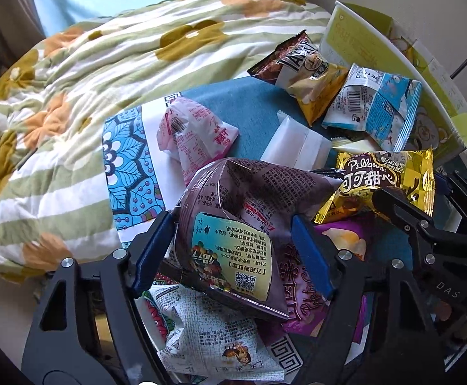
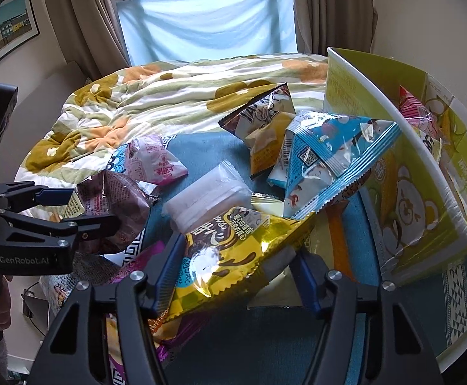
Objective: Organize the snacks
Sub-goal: 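Grasp the gold Pillows bag with the right tool while the left tool grasps the dark brown bag, then carry both bags into the cardboard box and open both tools to release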
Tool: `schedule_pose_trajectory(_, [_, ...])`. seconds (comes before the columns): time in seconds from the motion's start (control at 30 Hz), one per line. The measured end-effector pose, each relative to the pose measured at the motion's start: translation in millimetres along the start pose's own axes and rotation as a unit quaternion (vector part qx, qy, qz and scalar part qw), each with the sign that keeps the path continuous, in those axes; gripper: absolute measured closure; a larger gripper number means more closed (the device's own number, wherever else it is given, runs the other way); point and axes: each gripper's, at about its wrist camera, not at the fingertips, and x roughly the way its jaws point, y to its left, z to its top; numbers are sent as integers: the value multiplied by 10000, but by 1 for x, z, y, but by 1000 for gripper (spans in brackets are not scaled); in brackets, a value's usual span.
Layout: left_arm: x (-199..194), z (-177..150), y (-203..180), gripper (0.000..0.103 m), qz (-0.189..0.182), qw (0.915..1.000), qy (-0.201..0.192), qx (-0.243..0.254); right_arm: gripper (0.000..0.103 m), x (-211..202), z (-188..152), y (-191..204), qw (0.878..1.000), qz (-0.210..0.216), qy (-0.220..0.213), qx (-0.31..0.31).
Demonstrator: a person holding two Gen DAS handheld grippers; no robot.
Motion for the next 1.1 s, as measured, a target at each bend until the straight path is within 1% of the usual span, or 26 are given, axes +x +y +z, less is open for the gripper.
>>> schedule_pose_trajectory(0.1, [-12, 0, -3, 32, 17, 9999, -112, -42, 44, -11, 3, 1, 9999, 55, -104, -42])
schedule_pose_trajectory(0.13, [-16, 0, -4, 58, 12, 9999, -153, -47, 44, -15, 5, 1, 9999, 75, -141, -56])
schedule_pose_trajectory(0.33, [-28, 1, -9, 58, -79, 9994, -188, -266, 44, -35, 13, 2, 9992, 168, -322, -166])
schedule_pose_trajectory(0.47, [-43, 3, -11, 58, -111, 9985, -344, -407, 44, -48, 17, -1, 9986, 209, -442, -190])
schedule_pose_trajectory(0.57, [-61, 10, -15, 58, -114, 9976, -528, -442, 44, -60, 23, -3, 9979, 234, -566, -221])
schedule_pose_trajectory(0.73, [-97, 33, -32, 58, -120, 9955, -895, -296, 44, -84, 40, -13, 9961, 324, -807, -143])
schedule_pose_trajectory(0.83, [-118, 52, -47, 58, -149, 9931, -1142, -200, 44, -108, 52, -24, 9937, 334, -1062, -91])
schedule_pose_trajectory(0.97, [-138, 80, -76, 58, -289, 9890, -1441, -169, 44, -139, 72, -51, 9897, 288, -1402, -46])
schedule_pose_trajectory(1.1, [-146, 108, -118, 58, -375, 9855, -1649, -111, 44, -163, 91, -92, 9871, 154, -1594, -7])
